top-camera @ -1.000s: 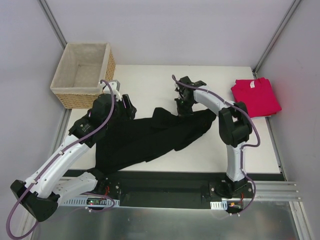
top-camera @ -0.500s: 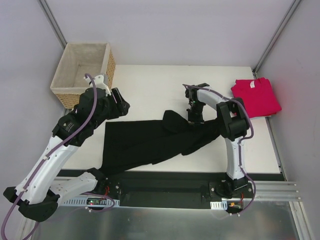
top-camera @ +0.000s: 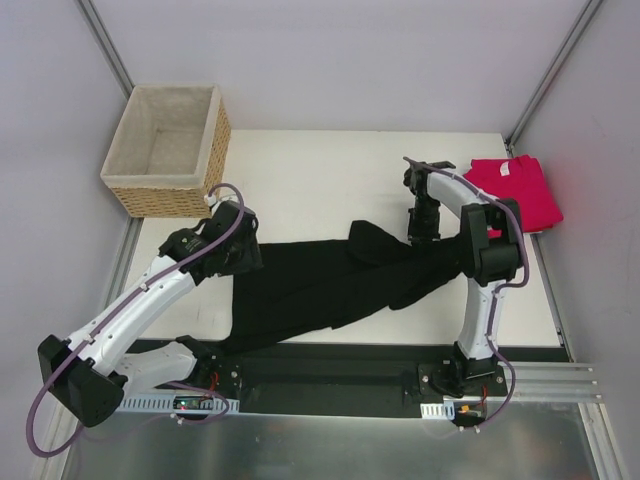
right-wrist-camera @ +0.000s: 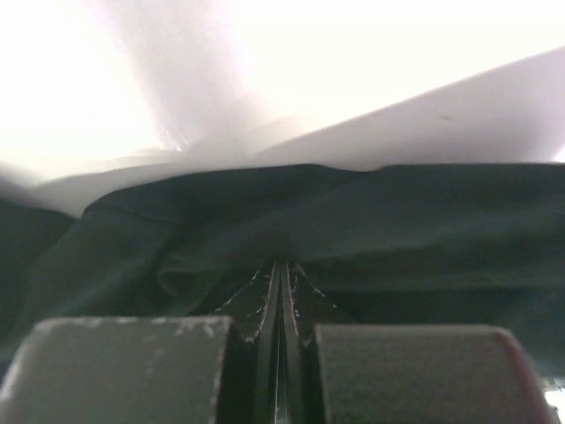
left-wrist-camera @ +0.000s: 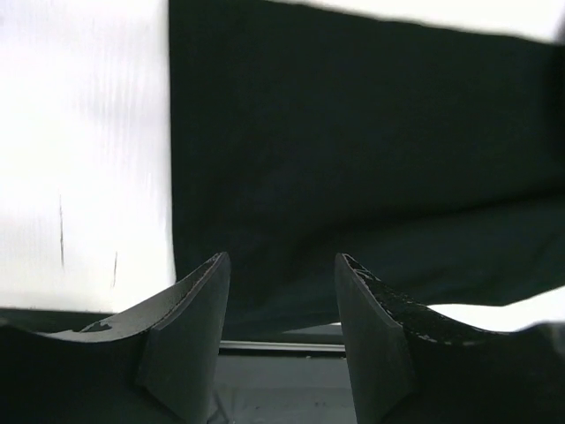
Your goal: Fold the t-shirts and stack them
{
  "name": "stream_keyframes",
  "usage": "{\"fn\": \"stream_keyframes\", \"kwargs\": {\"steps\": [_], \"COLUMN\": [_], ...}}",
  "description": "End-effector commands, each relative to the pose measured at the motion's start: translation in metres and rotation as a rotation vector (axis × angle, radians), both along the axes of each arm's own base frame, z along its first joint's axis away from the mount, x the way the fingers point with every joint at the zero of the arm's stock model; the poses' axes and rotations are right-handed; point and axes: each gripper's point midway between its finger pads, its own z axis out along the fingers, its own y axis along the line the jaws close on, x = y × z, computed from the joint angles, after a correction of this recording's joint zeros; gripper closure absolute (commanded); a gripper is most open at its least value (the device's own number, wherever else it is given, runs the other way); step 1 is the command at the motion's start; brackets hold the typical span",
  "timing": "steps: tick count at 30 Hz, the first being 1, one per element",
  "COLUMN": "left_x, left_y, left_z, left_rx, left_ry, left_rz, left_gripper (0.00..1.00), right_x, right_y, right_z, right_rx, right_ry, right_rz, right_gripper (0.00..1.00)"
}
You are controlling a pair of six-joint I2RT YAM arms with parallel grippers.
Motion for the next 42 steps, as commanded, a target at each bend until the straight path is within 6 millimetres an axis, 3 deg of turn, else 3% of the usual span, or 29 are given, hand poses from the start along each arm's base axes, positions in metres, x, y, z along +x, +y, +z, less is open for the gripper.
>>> {"fn": "stream_keyframes", "kwargs": {"steps": [1,6,7,9,10,12,13,15,16,21,27,34,42], "left_x": [-0.019,-0.041,-0.044,-0.049,-0.048,-0.046,-0.045,-0.040,-0.038,-0.028,-0.032,-0.040,-0.031], "left_y": [0.013,0.047,0.051,0.059,0.058,0.056,0.055,0.050,0.048,0.034,0.036,0.047,0.055], "left_z": [-0.013,-0.030,-0.034,-0.047,-0.052,-0.068,-0.073,-0.087,-0.091,-0.111,-0.129,-0.141,-0.124], "left_rx": [-0.008,0.109,0.118,0.108,0.099,0.082,0.077,0.054,0.047,-0.016,0.006,0.029,0.043], "left_ry": [0.075,0.145,0.149,0.167,0.171,0.192,0.195,0.194,0.189,0.178,0.217,0.236,0.177], "left_rz": [0.093,0.210,0.225,0.268,0.268,0.268,0.267,0.251,0.248,0.191,0.183,0.223,0.228], "left_gripper": [0.50,0.50,0.51,0.54,0.55,0.55,0.56,0.56,0.56,0.57,0.58,0.60,0.62], "right_x": [0.021,0.018,0.014,0.005,-0.001,-0.007,-0.016,-0.020,-0.028,-0.038,-0.037,-0.037,-0.041], "right_y": [0.000,0.018,0.020,0.023,0.022,0.021,0.018,0.016,0.014,0.012,0.013,0.007,0.006], "right_z": [0.046,0.100,0.123,0.130,0.142,0.143,0.131,0.131,0.121,0.110,0.116,0.121,0.120], "right_rx": [0.023,0.138,0.172,0.188,0.202,0.211,0.201,0.207,0.203,0.205,0.208,0.181,0.178], "right_ry": [-0.199,-0.416,-0.491,-0.522,-0.565,-0.592,-0.570,-0.604,-0.580,-0.558,-0.571,-0.581,-0.577], "right_rz": [-0.044,-0.050,-0.044,-0.036,-0.031,-0.033,-0.036,-0.031,-0.028,-0.022,-0.017,-0.003,-0.002], "right_gripper": [1.00,1.00,0.95,0.87,0.79,0.69,0.64,0.59,0.58,0.58,0.58,0.58,0.58]}}
